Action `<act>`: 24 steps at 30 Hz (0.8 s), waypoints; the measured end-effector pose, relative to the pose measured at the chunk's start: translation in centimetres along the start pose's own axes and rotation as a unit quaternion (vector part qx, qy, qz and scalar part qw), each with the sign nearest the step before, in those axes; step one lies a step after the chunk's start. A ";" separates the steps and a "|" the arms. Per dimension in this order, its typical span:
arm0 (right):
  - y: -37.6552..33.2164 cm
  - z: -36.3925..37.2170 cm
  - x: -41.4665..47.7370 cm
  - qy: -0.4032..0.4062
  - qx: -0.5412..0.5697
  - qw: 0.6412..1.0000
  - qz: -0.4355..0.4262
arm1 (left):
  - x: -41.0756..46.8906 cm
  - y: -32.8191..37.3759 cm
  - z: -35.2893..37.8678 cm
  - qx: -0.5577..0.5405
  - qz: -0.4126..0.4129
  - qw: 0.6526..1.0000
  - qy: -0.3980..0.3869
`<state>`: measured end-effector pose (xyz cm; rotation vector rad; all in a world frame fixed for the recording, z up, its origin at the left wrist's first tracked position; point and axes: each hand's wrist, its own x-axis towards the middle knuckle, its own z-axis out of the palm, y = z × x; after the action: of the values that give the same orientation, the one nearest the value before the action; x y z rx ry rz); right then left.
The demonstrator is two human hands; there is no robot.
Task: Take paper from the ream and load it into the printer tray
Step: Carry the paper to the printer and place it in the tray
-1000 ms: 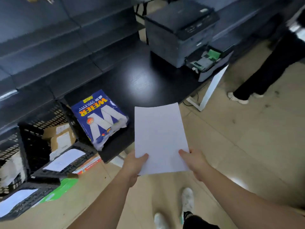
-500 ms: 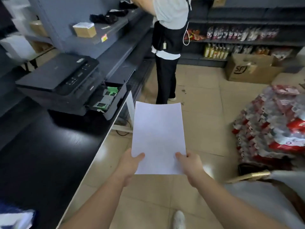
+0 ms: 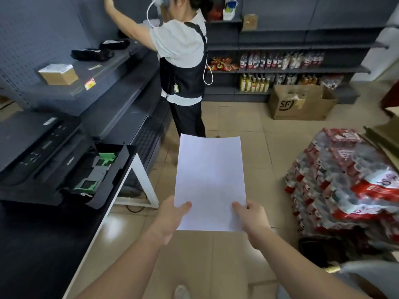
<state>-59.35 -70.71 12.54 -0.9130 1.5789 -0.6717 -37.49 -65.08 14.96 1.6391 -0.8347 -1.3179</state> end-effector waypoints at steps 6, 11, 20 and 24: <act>-4.4 2.2 6.6 0.022 0.010 1.000 -0.016 | 8.6 3.3 -0.6 0.005 0.003 1.000 -0.004; -9.5 5.5 12.6 0.041 0.016 0.999 -0.027 | 17.4 6.5 -2.7 0.017 -0.001 1.000 -0.020; -17.5 10.9 21.1 0.045 0.025 0.999 -0.015 | 28.6 12.7 -6.5 -0.012 -0.001 0.999 -0.031; -20.7 14.8 24.6 0.011 -0.007 1.000 -0.026 | 31.7 13.6 -9.7 -0.026 -0.004 1.000 0.017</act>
<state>-42.34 -101.74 13.39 -0.9622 1.5855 -0.7105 -20.90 -96.79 15.19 1.6209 -0.7683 -1.3029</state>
